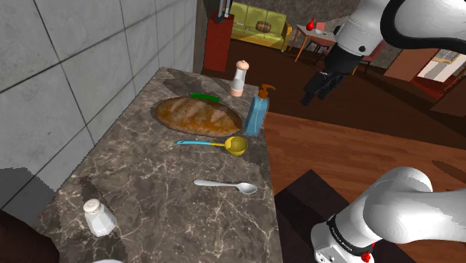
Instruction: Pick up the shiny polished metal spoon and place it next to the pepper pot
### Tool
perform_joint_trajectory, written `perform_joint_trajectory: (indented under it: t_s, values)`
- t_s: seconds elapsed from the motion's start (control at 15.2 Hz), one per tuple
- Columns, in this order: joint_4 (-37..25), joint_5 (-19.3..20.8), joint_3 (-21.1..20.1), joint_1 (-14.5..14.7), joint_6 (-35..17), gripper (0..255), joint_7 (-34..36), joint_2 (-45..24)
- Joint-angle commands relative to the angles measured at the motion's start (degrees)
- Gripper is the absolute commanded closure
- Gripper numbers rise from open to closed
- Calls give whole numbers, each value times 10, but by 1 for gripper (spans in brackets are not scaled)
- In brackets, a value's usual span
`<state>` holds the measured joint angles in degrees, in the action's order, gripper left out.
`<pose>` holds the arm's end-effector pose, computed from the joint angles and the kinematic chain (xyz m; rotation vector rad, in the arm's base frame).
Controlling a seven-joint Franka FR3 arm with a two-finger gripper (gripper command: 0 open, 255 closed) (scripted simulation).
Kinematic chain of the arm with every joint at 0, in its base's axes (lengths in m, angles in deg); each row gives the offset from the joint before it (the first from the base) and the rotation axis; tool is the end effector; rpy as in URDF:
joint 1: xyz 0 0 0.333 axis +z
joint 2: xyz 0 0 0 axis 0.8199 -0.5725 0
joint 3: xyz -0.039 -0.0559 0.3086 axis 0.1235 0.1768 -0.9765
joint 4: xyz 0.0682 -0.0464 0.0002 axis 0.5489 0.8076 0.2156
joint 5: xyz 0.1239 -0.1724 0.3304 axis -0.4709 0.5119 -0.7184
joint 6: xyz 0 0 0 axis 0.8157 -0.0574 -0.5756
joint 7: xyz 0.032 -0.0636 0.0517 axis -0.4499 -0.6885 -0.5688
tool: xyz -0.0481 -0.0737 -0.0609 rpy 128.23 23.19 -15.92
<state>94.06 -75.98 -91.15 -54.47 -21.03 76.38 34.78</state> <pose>0.3055 0.0197 0.5956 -3.1216 0.0096 -0.1590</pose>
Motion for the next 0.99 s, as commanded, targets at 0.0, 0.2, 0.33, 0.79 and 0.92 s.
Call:
perform_joint_trajectory:
  t_s: [0.0, 0.2, 0.33, 0.79, 0.92]
  values:
    - [0, 0, 0, 0, 0, 0, 0, 0]
    - [37, -19, -12, 24, -51, 0, -15, -8]
    - [59, -32, -20, 41, -86, 0, -25, -16]
    - [123, -80, -52, 104, -211, 0, -64, -63]
    - [136, -94, -62, 122, -248, 0, -77, -82]
